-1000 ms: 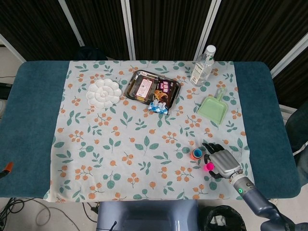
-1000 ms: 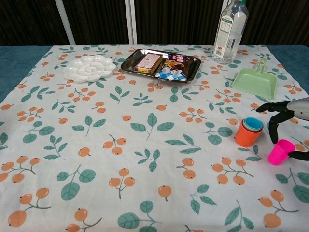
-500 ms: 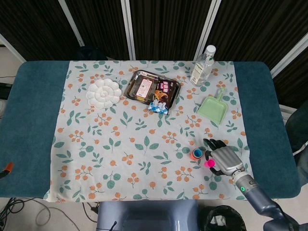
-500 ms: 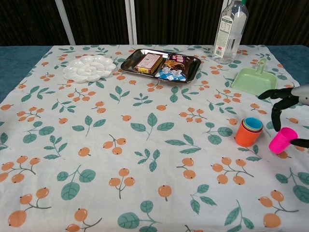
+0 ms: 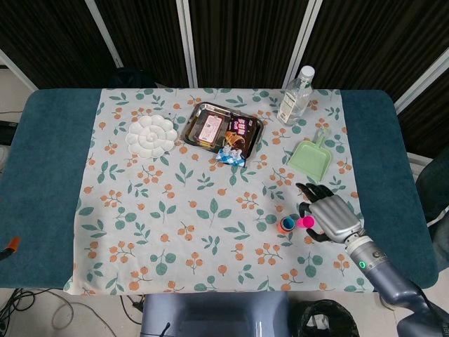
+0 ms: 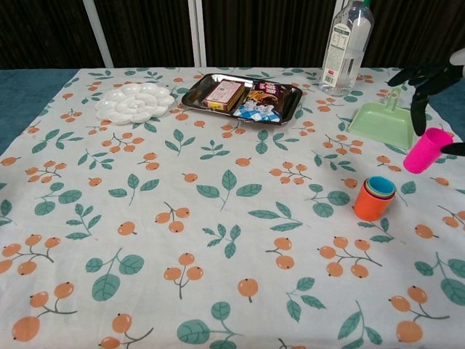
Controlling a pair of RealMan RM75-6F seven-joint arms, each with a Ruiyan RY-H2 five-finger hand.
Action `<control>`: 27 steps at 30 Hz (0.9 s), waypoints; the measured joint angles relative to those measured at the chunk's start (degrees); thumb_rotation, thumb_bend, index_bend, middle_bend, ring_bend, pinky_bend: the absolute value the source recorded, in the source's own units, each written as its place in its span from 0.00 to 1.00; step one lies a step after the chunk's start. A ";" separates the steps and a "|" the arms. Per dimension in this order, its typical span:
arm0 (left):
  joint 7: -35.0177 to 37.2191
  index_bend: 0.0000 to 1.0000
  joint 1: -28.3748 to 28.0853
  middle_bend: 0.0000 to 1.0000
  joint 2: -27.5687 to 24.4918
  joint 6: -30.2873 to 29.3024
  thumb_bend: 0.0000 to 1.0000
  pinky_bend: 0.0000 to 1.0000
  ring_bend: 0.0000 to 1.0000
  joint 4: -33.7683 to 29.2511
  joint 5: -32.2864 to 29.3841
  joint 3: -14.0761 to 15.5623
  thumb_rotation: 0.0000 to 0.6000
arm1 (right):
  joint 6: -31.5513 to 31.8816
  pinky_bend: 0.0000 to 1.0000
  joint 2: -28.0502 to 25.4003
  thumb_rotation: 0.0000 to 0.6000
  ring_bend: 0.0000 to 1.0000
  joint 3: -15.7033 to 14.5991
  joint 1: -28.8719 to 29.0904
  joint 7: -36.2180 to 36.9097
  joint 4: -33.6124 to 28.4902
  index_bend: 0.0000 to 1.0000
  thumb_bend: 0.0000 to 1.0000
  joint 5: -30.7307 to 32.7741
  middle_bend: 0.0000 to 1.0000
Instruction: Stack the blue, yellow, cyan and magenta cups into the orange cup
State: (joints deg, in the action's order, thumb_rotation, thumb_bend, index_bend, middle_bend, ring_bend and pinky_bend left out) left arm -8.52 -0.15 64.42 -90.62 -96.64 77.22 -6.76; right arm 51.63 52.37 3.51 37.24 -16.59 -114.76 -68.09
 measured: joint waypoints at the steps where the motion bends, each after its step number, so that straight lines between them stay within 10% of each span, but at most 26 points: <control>1: 0.01 0.20 0.00 0.10 -0.01 -0.01 0.19 0.00 0.00 0.01 -0.01 -0.02 1.00 | -0.65 0.12 -0.25 1.00 0.06 0.33 0.57 -0.18 -0.60 0.49 0.43 0.36 0.00; 27: 0.35 0.20 0.05 0.10 -0.02 0.08 0.19 0.00 0.00 0.14 -0.31 -0.12 1.00 | -4.46 0.12 3.97 1.00 0.06 1.50 6.17 -5.24 1.08 0.50 0.43 9.41 0.00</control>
State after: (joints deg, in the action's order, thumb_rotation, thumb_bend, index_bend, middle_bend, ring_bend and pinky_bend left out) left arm -8.16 -0.09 64.40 -90.54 -96.51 76.91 -6.88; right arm 47.17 56.35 5.01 43.41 -21.84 -113.68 -58.67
